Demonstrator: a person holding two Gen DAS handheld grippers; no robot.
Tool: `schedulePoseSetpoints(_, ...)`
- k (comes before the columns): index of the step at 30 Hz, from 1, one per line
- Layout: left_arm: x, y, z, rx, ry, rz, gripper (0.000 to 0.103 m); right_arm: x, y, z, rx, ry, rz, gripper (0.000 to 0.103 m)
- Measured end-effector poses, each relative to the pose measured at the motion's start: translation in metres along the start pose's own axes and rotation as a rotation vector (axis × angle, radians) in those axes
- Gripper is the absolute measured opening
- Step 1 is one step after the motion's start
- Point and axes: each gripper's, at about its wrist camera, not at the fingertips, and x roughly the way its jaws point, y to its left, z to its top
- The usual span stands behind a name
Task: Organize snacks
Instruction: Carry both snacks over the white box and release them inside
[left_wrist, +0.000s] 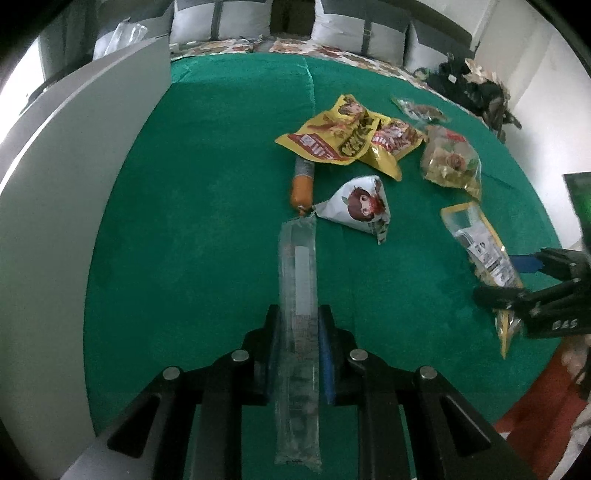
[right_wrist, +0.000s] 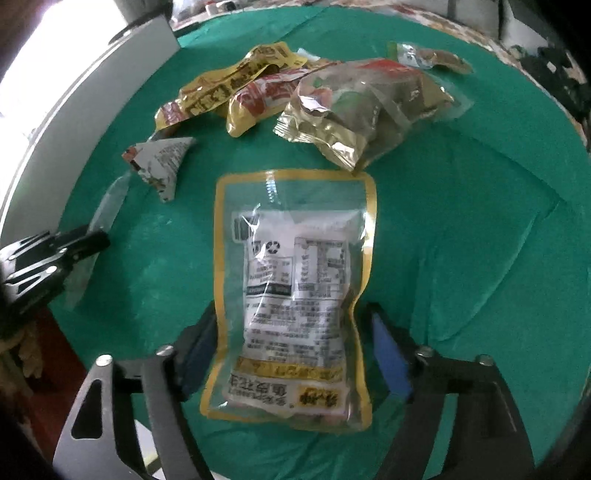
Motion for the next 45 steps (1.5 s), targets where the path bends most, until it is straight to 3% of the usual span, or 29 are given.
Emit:
schedulePoseSetpoints(3,-0.004,0.004,0.0,-0.021,-0.015,-0.004,0.018,0.006,0.01,0.016,-0.062,0.033,-0.055,0.089)
schedulePoseSetpoints(4,-0.005,0.005,0.0,-0.025,-0.018,-0.006,0.018,0.004,0.017,0.015,-0.065,0.036,-0.069,0.085)
schedulePoseSetpoints(5,-0.008,0.007,0.0,-0.03,-0.025,-0.007,0.018,0.0,0.013,0.015,-0.047,0.029,-0.074,0.072)
schedulePoseSetpoints(6,-0.01,0.008,0.0,-0.033,-0.031,-0.01,0.018,-0.003,0.011,0.016,-0.026,0.018,-0.062,0.066)
schedulePoseSetpoints(8,-0.017,0.01,0.0,-0.039,-0.051,-0.025,0.018,-0.013,0.001,0.014,0.021,0.013,-0.014,0.061)
schedulePoseSetpoints(11,-0.029,0.012,0.002,-0.051,-0.093,-0.06,0.018,-0.032,-0.006,0.007,0.047,-0.02,0.008,0.06)
schedulePoseSetpoints(14,-0.042,0.012,0.003,-0.057,-0.142,-0.102,0.018,-0.056,-0.016,-0.004,0.101,-0.078,0.09,0.06)
schedulePoseSetpoints(18,-0.06,0.011,0.003,-0.056,-0.196,-0.12,0.018,-0.06,-0.012,-0.006,0.096,-0.082,0.073,0.06)
schedulePoseSetpoints(22,-0.082,0.019,0.005,-0.101,-0.222,-0.172,0.018,-0.051,0.005,0.026,0.045,-0.066,0.046,0.06)
schedulePoseSetpoints(27,-0.134,0.05,0.01,-0.175,-0.302,-0.209,0.018,-0.056,0.045,0.051,0.061,-0.104,0.162,0.06)
schedulePoseSetpoints(30,-0.171,0.091,0.015,-0.246,-0.359,-0.172,0.018,-0.08,0.088,0.079,0.017,-0.167,0.254,0.06)
schedulePoseSetpoints(35,-0.21,0.171,0.015,-0.33,-0.385,0.015,0.018,-0.123,0.182,0.125,-0.095,-0.268,0.414,0.061)
schedulePoseSetpoints(39,-0.22,0.225,0.006,-0.387,-0.369,0.149,0.018,-0.135,0.255,0.154,-0.16,-0.291,0.521,0.061)
schedulePoseSetpoints(45,-0.215,0.268,-0.01,-0.409,-0.328,0.289,0.018,-0.103,0.332,0.176,-0.242,-0.294,0.492,0.061)
